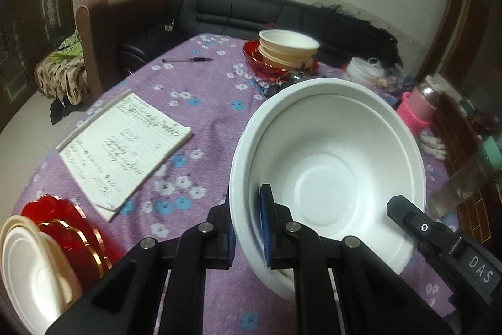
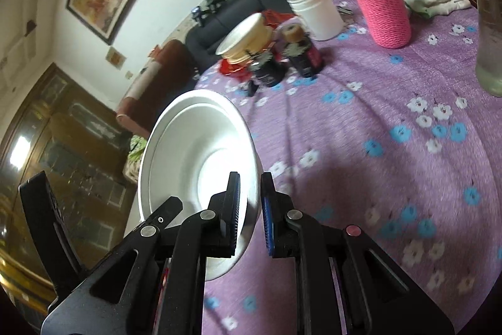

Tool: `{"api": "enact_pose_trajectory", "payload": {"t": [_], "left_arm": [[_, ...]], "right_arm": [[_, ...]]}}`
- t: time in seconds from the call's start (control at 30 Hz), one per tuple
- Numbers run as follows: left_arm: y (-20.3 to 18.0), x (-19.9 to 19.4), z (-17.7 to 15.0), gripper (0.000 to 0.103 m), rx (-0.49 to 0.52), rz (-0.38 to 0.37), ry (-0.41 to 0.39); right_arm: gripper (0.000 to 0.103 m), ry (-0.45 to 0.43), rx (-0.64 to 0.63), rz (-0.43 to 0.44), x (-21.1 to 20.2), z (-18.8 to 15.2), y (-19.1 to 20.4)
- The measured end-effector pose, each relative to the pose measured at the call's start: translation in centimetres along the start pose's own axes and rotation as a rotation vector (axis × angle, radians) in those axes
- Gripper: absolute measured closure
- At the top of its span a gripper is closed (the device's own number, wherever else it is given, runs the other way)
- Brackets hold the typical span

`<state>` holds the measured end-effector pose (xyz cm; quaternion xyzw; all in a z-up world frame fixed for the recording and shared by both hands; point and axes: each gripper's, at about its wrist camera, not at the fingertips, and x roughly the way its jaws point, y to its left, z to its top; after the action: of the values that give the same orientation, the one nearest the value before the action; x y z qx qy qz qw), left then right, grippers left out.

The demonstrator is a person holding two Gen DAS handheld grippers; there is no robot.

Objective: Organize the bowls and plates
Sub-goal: 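Lift the second white bowl and carry it over the red plate stack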

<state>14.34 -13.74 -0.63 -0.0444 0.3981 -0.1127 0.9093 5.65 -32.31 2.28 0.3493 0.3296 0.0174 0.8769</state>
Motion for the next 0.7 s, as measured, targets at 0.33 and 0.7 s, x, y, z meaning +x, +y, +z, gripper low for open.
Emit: {"api": "enact_pose_trajectory", "payload": {"t": [0.33,0.7], "left_arm": [[4.2,-4.3,-1.5,0.091,-0.035,0.040,-0.076],[7.6,-7.5,-2.7,0.090,-0.062,0.067,-0.145]], "right_arm": [[0.090,0.014,-0.064,0.066,-1.0,-3.0,4.7],[0.090,0.015,-0.131,0.101,-1.6,-5.5,8.6]]}}
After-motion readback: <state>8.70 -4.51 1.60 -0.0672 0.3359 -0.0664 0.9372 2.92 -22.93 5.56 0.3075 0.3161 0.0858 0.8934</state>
